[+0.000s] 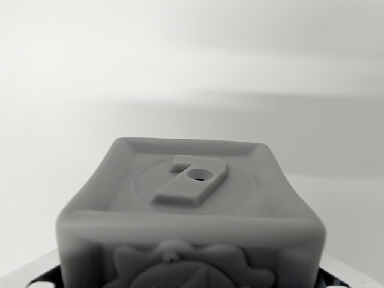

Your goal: Destack cube

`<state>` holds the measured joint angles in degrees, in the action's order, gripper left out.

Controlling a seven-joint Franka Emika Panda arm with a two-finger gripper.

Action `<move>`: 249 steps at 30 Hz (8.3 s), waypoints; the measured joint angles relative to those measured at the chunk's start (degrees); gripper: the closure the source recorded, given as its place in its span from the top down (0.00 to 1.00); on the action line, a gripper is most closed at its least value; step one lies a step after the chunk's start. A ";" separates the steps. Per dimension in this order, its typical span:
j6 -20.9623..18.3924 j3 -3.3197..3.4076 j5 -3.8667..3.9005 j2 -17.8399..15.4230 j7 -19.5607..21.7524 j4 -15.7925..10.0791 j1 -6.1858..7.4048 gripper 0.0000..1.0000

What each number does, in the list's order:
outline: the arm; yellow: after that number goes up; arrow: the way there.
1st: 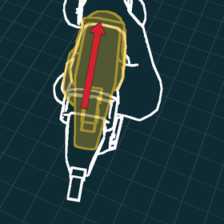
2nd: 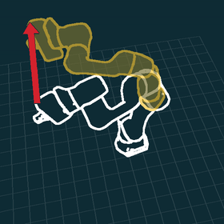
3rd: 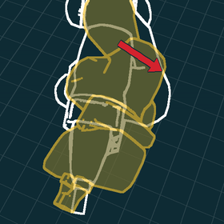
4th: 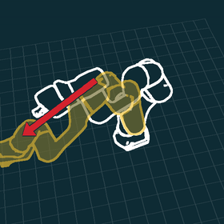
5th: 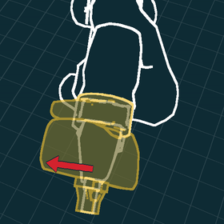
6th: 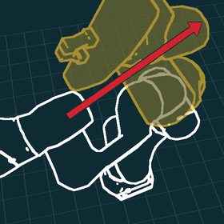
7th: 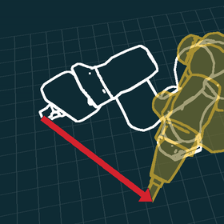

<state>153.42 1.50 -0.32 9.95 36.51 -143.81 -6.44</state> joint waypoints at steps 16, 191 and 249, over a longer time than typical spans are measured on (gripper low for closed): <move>2.10 0.41 -0.18 -0.09 -5.44 -2.18 -2.96 0.00; -15.18 0.40 0.55 -20.13 -18.51 -4.40 -12.02 1.00; -30.52 0.39 0.67 -28.51 -18.39 2.39 -12.02 1.00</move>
<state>122.90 1.89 0.35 -18.56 18.13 -141.43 -18.46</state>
